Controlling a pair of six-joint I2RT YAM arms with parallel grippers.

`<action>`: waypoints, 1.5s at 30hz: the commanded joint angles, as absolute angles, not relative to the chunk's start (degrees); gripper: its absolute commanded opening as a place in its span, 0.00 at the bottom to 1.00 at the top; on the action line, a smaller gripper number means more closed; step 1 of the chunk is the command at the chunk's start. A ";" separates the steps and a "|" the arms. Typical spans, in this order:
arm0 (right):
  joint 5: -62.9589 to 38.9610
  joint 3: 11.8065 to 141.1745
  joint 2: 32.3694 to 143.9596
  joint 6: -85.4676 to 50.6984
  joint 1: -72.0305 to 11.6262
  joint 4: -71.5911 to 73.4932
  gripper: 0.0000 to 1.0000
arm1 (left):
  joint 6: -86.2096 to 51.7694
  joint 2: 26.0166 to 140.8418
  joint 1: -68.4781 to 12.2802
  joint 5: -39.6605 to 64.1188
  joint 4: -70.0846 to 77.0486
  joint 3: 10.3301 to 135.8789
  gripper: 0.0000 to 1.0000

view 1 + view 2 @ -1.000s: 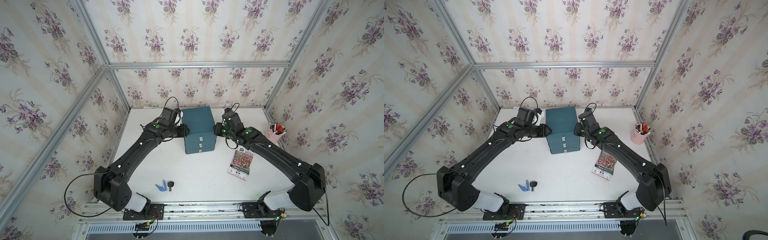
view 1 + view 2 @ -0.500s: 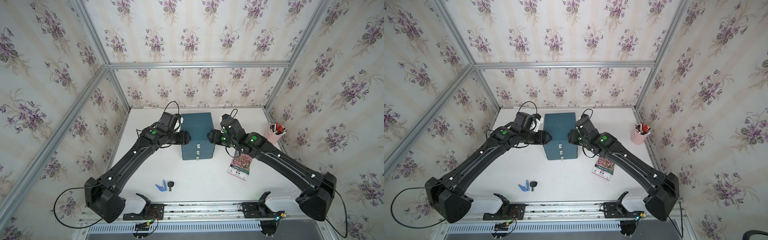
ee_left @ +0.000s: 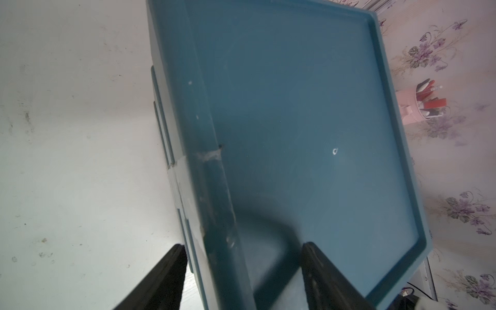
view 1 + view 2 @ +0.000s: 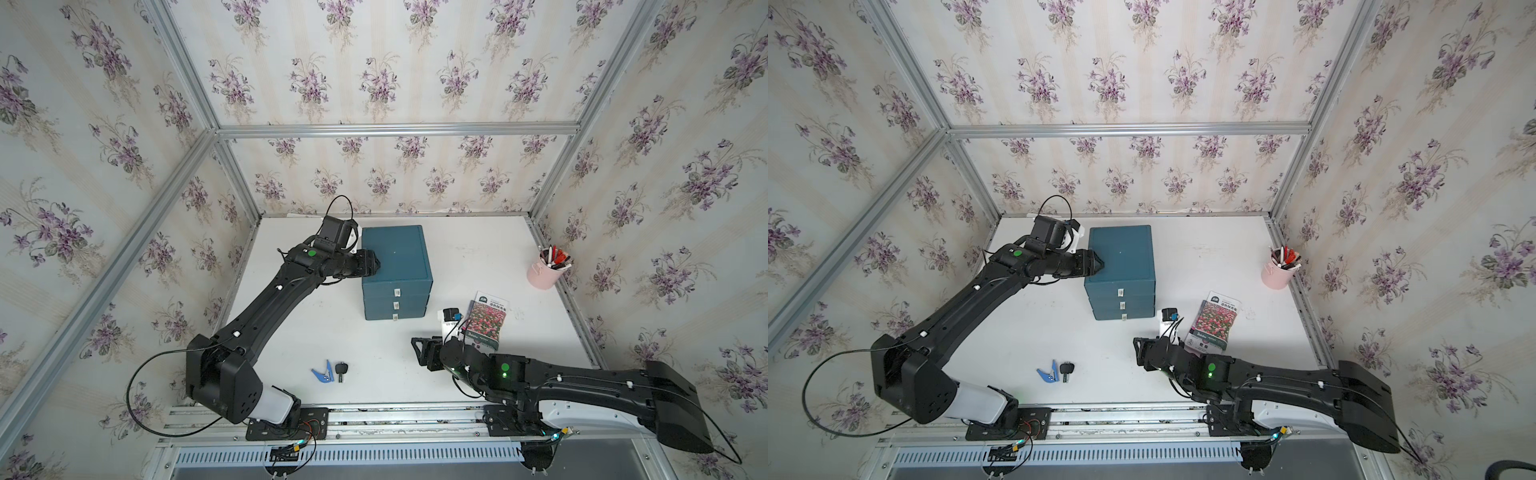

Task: Take the seed bags out of the drawer
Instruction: Open the drawer in the storage box.

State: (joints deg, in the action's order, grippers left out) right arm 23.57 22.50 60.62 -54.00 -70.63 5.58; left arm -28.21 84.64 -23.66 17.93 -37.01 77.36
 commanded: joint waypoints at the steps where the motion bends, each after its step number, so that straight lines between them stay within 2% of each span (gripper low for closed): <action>1: 13.36 18.19 67.75 -57.80 -66.28 36.07 0.68 | -27.80 84.95 -23.67 17.94 -35.96 76.60 0.70; 5: 11.18 20.07 80.31 -58.28 -64.93 46.69 0.61 | -27.34 84.90 -23.66 18.58 -35.95 75.69 0.68; 12: 13.80 18.56 92.36 -63.37 -62.11 62.18 0.51 | -26.72 84.73 -23.71 19.29 -36.08 74.40 0.65; 30: 14.01 20.08 106.18 -69.41 -59.74 77.69 0.39 | -24.61 84.42 -22.90 18.74 -36.91 73.72 0.65; 40: 13.67 22.41 108.85 -71.59 -58.97 77.27 0.35 | -24.13 83.90 -22.70 18.99 -36.92 73.55 0.65; 45: 14.35 22.38 109.61 -73.12 -58.80 77.33 0.29 | -23.90 83.89 -22.74 19.28 -36.80 73.28 0.65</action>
State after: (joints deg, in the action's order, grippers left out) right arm 13.93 22.15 109.06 -71.99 -59.02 75.94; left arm -25.87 83.66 -22.74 19.90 -31.75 73.80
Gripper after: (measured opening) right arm 0.296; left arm 0.650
